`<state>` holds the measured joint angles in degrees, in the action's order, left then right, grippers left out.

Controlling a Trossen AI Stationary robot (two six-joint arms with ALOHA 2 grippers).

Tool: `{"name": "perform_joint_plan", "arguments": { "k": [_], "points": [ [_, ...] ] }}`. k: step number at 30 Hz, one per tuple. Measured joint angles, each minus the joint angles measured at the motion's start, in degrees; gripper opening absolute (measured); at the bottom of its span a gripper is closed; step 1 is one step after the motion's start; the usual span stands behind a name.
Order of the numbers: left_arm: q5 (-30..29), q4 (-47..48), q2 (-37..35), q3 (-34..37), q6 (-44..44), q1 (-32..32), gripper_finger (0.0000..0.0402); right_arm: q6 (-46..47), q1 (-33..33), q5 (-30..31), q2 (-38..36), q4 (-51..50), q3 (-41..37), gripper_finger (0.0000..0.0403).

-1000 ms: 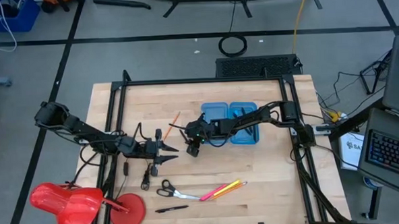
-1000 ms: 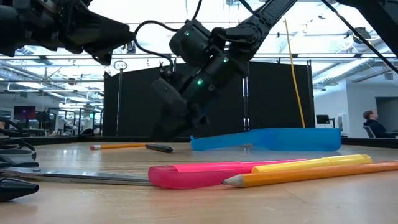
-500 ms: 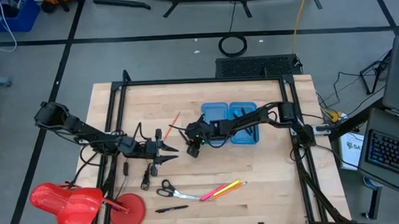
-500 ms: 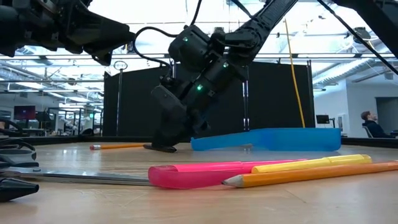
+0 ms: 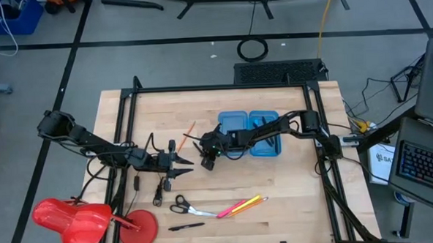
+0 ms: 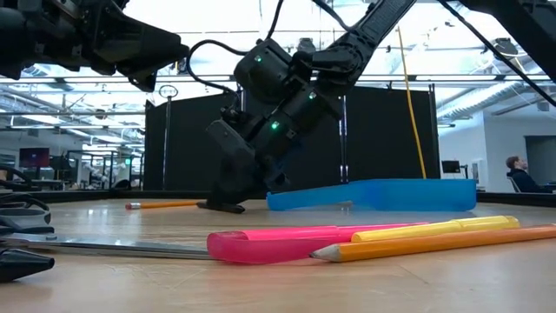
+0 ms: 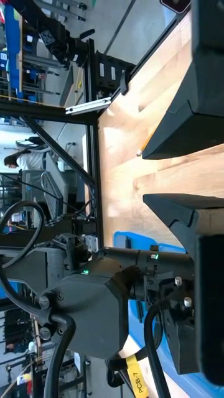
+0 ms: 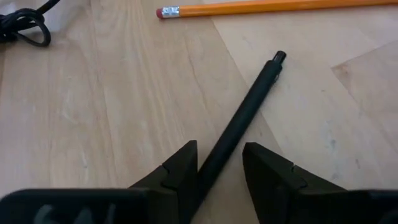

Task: Pick & place school supplies into a supply box
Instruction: Put the black pen into the blue supply box

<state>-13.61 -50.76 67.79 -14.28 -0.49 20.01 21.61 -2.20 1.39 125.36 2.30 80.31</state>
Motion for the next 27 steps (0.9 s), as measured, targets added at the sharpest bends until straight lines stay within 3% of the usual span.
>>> {"name": "perform_joint_plan", "arguments": {
  "k": [14, 27],
  "points": [
    [0.0, 0.0, 0.0, 0.0, 0.0, 0.0, 0.0104, -1.1, -0.1, -1.7, 0.1, -0.3, -0.1, 0.0018],
    [0.0, 0.1, 0.0, 0.0, 0.0, 0.0, 0.0104, -2.0, -0.1, -1.4, 0.2, 0.8, -0.1, 0.0015]
  ]
}}
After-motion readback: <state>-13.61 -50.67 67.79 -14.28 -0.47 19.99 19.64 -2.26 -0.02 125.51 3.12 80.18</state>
